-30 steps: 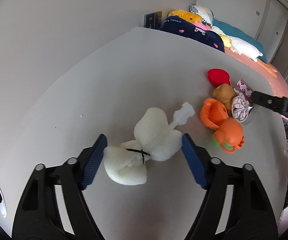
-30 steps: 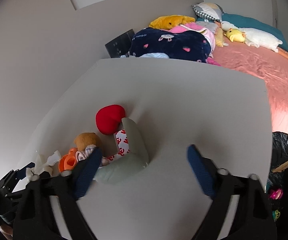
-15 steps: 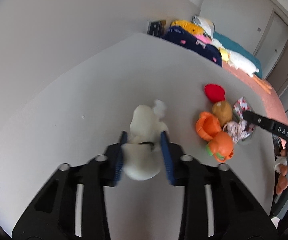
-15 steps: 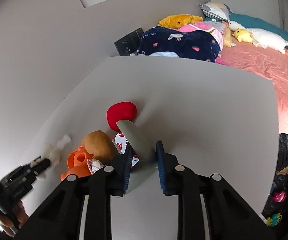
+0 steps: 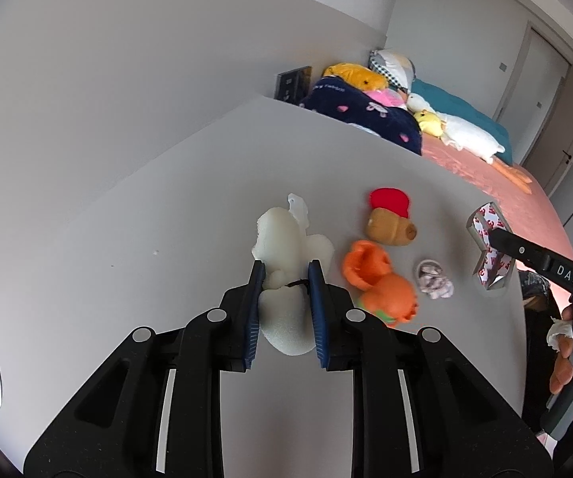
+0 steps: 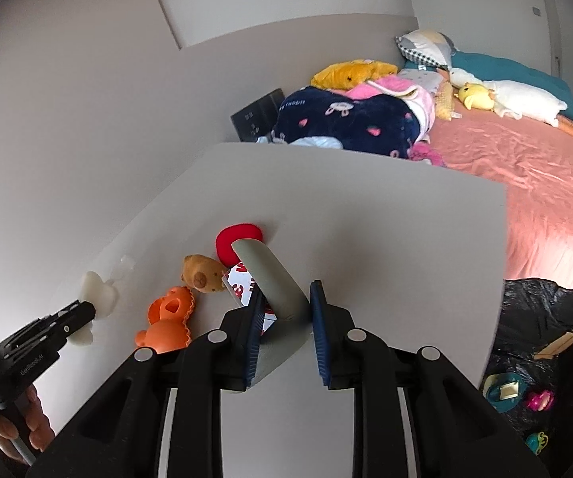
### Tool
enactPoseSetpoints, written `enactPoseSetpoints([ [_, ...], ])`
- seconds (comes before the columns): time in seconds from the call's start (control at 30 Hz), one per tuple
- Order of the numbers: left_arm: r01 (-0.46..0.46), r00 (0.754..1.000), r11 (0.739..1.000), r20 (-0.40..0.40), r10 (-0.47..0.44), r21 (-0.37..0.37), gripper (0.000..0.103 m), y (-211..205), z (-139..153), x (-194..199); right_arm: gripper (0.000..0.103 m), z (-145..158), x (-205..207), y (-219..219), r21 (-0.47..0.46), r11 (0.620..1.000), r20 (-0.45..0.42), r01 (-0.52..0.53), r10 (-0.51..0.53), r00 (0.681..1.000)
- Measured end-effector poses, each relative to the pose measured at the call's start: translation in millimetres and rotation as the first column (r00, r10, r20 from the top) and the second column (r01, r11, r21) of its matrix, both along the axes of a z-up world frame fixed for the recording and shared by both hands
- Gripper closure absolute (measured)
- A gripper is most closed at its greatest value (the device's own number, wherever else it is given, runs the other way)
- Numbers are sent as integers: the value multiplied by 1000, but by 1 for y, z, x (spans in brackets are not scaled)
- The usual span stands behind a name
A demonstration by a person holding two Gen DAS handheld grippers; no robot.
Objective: Collect trash
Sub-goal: 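Carry the white plush and pouch over the black trash bag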
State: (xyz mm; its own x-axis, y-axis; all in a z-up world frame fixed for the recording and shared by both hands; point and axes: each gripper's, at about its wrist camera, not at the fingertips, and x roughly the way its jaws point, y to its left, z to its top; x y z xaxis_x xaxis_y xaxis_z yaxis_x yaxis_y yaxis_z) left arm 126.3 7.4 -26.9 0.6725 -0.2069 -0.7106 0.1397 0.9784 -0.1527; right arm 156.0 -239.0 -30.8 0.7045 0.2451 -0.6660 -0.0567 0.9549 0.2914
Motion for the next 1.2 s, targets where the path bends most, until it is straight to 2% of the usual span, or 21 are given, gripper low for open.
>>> enactPoseSetpoints([
  [0.57,95,995,995,28,-95,-17,81,-60,22,-35,78,25,-52,-46,47,998,48,45,-48,998],
  [1.2,258,965,966,59,-257,-6,81,-161,37,-68,78,38,-120,-119,64,989,86,130,-136,987],
])
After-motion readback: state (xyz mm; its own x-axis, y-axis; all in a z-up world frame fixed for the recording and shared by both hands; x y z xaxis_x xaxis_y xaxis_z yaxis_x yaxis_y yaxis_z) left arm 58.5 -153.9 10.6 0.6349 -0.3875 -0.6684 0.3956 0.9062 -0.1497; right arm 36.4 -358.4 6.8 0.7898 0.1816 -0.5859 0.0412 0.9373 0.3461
